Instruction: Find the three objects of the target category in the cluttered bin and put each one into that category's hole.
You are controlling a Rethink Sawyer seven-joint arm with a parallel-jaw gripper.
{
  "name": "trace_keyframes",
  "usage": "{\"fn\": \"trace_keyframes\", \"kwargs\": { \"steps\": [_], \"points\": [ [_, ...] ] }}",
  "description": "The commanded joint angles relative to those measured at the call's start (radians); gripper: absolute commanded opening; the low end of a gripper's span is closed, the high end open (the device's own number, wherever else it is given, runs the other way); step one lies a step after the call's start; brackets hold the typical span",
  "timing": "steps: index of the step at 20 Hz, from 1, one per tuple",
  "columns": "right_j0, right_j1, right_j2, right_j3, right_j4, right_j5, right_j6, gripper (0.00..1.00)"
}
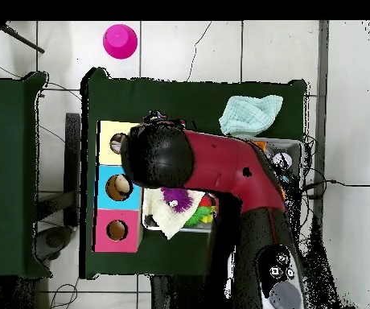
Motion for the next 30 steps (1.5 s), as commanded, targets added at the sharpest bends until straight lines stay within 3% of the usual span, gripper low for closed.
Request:
{"fn": "trace_keyframes", "kwargs": {
  "steps": [1,10,18,26,30],
  "points": [
    [0.068,0.056,-0.051,-0.088,0.049,0.095,0.357,0.00],
    [0.144,0.147,-0.117,-0.103,0.061,-0.050,0.415,0.00],
    [0.140,0.228,-0.125,-0.061,0.013,-0.221,0.359,0.00],
    [0.157,0.259,-0.151,-0.048,0.036,-0.293,0.366,0.00],
    [0.170,0.252,-0.154,-0.044,0.072,-0.267,0.383,0.00]
  ]
}}
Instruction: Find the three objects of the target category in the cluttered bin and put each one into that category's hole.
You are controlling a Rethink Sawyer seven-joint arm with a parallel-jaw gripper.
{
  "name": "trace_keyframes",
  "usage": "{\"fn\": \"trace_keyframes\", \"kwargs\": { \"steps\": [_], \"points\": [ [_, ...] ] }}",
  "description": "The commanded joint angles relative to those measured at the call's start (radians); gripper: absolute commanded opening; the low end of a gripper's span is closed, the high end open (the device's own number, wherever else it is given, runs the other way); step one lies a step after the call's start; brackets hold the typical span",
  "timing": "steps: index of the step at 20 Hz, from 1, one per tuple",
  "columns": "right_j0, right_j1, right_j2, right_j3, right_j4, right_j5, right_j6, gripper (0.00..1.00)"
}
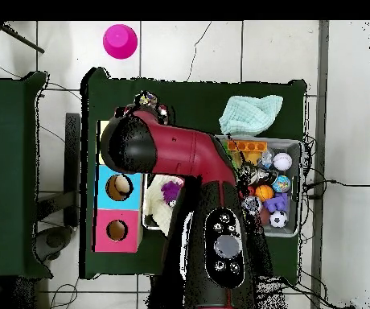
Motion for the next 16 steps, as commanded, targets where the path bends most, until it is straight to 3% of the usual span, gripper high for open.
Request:
{"fn": "trace_keyframes", "kwargs": {
  "steps": [1,7,16],
  "points": [
    [0.005,0.038,-0.005,0.069,0.041,0.024,0.255,0.00],
    [0.003,0.013,0.000,0.066,0.090,0.115,0.255,0.00],
    [0.004,0.009,-0.001,0.075,0.108,0.108,0.227,0.00]
  ]
}}
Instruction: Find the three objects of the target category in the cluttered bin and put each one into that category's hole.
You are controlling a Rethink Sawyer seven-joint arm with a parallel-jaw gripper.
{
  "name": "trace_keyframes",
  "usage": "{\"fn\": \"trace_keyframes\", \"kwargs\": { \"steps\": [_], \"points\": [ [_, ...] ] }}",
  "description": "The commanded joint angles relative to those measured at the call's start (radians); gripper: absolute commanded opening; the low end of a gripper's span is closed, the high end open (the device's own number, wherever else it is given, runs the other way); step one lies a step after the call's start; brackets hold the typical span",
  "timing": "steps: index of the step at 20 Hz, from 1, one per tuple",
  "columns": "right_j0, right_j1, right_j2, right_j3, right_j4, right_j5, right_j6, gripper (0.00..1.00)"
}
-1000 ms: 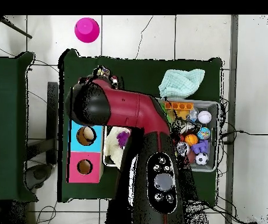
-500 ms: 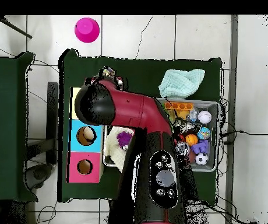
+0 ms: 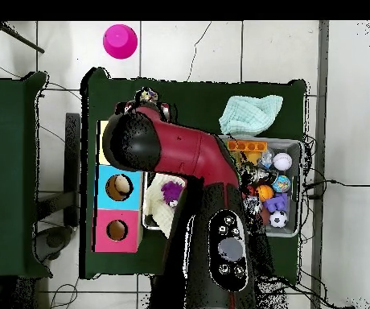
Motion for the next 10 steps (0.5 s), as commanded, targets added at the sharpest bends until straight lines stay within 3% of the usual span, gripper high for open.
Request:
{"fn": "trace_keyframes", "kwargs": {
  "steps": [1,10],
  "points": [
    [0.001,0.011,0.016,0.079,0.039,0.108,0.228,0.00],
    [-0.003,0.004,0.031,0.117,0.097,0.107,0.253,0.00]
  ]
}}
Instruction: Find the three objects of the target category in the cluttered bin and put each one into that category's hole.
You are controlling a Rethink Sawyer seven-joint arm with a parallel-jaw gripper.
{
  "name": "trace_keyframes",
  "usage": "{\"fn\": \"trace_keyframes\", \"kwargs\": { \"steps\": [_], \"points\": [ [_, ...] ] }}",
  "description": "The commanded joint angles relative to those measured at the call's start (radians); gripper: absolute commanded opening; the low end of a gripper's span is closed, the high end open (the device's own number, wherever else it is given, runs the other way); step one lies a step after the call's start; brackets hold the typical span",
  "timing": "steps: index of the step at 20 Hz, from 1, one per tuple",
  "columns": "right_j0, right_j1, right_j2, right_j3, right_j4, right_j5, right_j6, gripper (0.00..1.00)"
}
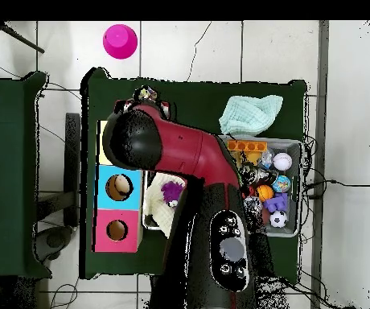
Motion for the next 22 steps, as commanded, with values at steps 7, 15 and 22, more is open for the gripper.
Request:
{"fn": "trace_keyframes", "kwargs": {
  "steps": [7,15,22],
  "points": [
    [0.024,-0.006,0.013,0.149,0.113,0.081,0.304,0.00],
    [0.063,0.010,-0.015,0.169,0.143,0.046,0.318,0.00],
    [0.079,0.019,-0.019,0.203,0.123,-0.005,0.291,0.00]
  ]
}}
